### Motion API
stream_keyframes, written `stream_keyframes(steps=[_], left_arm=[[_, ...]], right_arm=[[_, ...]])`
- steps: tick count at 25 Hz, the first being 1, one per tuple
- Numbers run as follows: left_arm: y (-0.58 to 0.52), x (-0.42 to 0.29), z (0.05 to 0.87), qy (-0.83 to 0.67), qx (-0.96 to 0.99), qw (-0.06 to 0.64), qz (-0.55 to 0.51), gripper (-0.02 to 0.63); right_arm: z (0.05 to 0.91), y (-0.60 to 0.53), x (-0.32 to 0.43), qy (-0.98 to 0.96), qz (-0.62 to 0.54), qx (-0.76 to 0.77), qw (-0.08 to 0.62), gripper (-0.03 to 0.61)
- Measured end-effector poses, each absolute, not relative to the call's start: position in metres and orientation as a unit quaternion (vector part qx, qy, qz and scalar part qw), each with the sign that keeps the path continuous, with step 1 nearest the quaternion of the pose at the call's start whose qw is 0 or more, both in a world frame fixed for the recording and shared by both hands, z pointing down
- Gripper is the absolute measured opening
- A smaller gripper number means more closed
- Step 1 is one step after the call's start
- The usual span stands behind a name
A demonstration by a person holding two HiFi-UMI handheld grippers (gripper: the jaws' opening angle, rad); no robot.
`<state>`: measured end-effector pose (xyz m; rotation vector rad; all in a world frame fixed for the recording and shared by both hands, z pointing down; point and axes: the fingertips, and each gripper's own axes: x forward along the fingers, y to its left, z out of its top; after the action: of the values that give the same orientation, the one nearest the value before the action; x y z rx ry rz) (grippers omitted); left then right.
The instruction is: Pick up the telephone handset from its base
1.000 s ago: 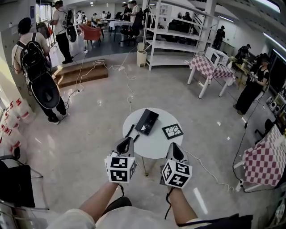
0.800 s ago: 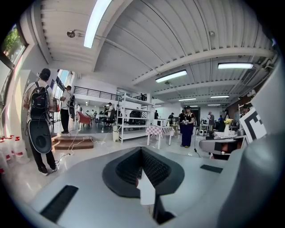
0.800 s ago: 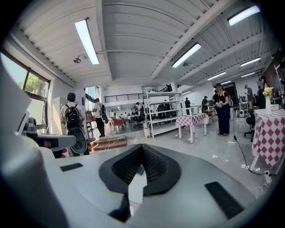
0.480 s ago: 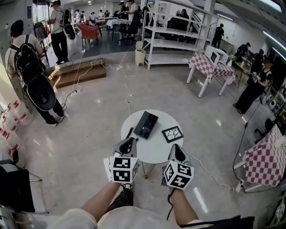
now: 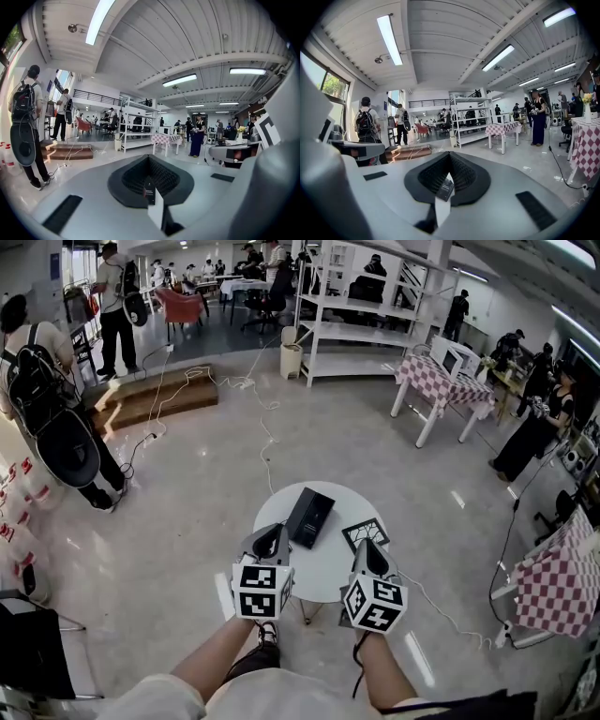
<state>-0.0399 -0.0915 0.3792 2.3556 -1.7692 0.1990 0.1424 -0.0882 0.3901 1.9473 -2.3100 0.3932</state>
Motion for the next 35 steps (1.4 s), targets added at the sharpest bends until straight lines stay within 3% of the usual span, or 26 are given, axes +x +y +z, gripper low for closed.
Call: stream_keyframes(steps=[26,35], left_arm=[[-0.257,-0.081,0.399,-0.564,0.815,0.102,0.078,0.003],[-0.268,-0.071,0.444,-0.555,0.81,0.146,0.117,0.005]], right_arm=[[0.393,-0.233,0.116,-0.721,0.117,0.678,0.081,0.02],[0.434,-0.233,0.142,-0.702,0.158,0.687,0.1,0.02]])
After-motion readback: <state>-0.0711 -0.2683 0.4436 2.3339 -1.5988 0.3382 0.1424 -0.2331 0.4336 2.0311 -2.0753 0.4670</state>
